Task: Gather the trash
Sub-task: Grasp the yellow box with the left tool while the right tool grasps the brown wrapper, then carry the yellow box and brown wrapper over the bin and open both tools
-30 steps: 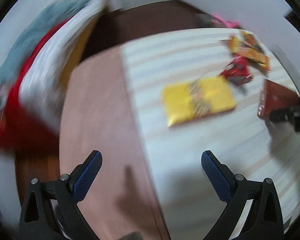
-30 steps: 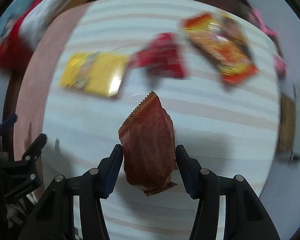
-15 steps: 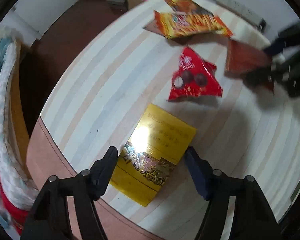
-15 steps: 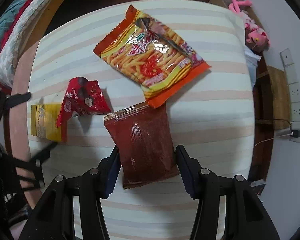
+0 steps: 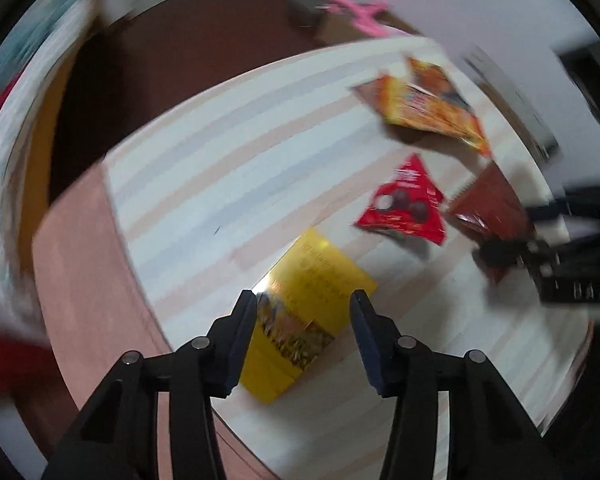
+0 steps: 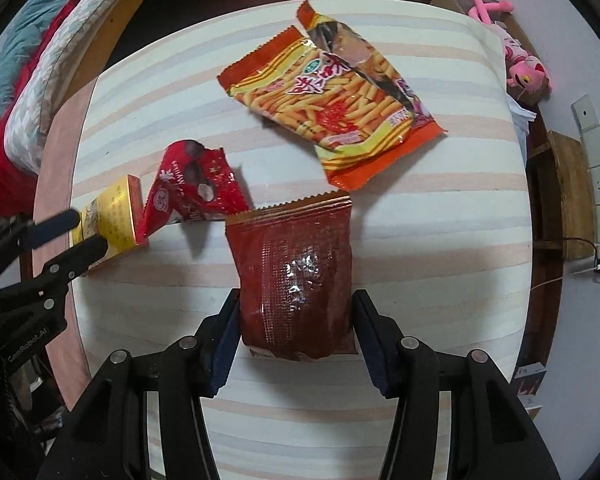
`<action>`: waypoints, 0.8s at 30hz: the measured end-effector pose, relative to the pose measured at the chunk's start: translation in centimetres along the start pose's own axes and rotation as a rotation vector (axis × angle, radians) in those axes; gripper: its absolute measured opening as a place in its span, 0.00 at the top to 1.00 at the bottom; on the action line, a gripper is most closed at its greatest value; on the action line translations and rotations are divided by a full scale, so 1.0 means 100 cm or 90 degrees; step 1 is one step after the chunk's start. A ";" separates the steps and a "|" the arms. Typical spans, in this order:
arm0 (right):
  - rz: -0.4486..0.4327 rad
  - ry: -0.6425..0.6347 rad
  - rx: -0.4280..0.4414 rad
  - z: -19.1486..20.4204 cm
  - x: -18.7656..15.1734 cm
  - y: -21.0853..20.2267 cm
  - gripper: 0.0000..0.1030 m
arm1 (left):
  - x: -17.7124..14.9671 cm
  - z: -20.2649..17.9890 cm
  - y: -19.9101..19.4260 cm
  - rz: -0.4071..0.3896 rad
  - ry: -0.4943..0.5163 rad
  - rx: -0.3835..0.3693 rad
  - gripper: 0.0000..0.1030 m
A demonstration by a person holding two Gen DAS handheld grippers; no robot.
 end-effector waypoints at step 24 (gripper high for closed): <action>-0.026 -0.033 -0.013 0.022 -0.004 -0.012 0.60 | -0.054 0.005 -0.024 -0.062 -0.047 0.030 0.44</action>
Point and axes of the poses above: each gripper's, at about its wrist camera, not at the fingertips, and y roughly the way its jaws point, z to its left, x to its top, the point moved 2 cm from there along y, roughly the way its jaws point, and after that the axes turned 2 degrees about y, right-handed, at the moved point
